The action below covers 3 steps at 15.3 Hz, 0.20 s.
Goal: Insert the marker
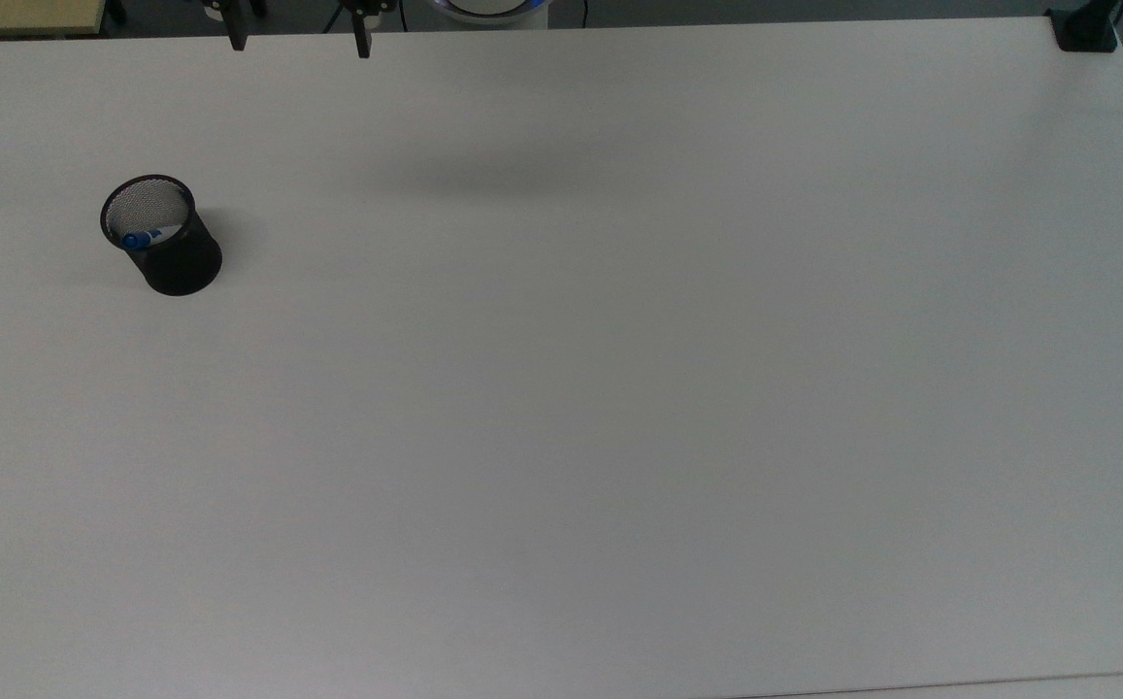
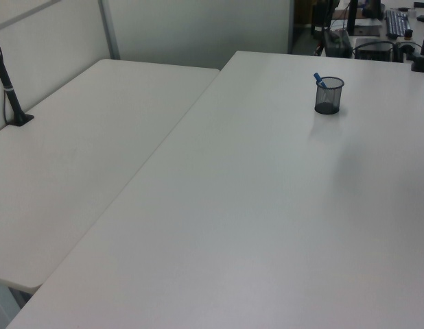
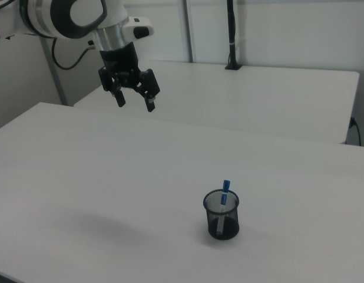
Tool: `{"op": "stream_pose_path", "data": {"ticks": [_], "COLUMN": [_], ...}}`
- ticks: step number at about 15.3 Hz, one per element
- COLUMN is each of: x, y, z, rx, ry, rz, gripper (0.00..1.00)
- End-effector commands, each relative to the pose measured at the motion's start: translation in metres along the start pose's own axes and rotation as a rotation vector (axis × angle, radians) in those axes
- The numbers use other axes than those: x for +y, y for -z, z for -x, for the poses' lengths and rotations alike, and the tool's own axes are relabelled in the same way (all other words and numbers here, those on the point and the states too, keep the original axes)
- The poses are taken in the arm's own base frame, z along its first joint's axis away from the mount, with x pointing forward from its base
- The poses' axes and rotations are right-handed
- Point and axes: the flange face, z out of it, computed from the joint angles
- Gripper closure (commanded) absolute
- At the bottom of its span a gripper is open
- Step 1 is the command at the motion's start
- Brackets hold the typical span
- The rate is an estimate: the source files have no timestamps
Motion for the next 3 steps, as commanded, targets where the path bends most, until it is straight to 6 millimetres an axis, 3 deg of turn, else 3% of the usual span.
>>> {"op": "stream_pose_path", "data": {"ticks": [1, 3], "x": [-0.0054, -0.0062], "y": [-0.0004, -0.0013], "z": [0.0007, 0.0003], "rx": [0.011, 0.010], "ry": [-0.008, -0.004], "rz": [0.019, 0.019], "gripper": [0.00, 0.00]}}
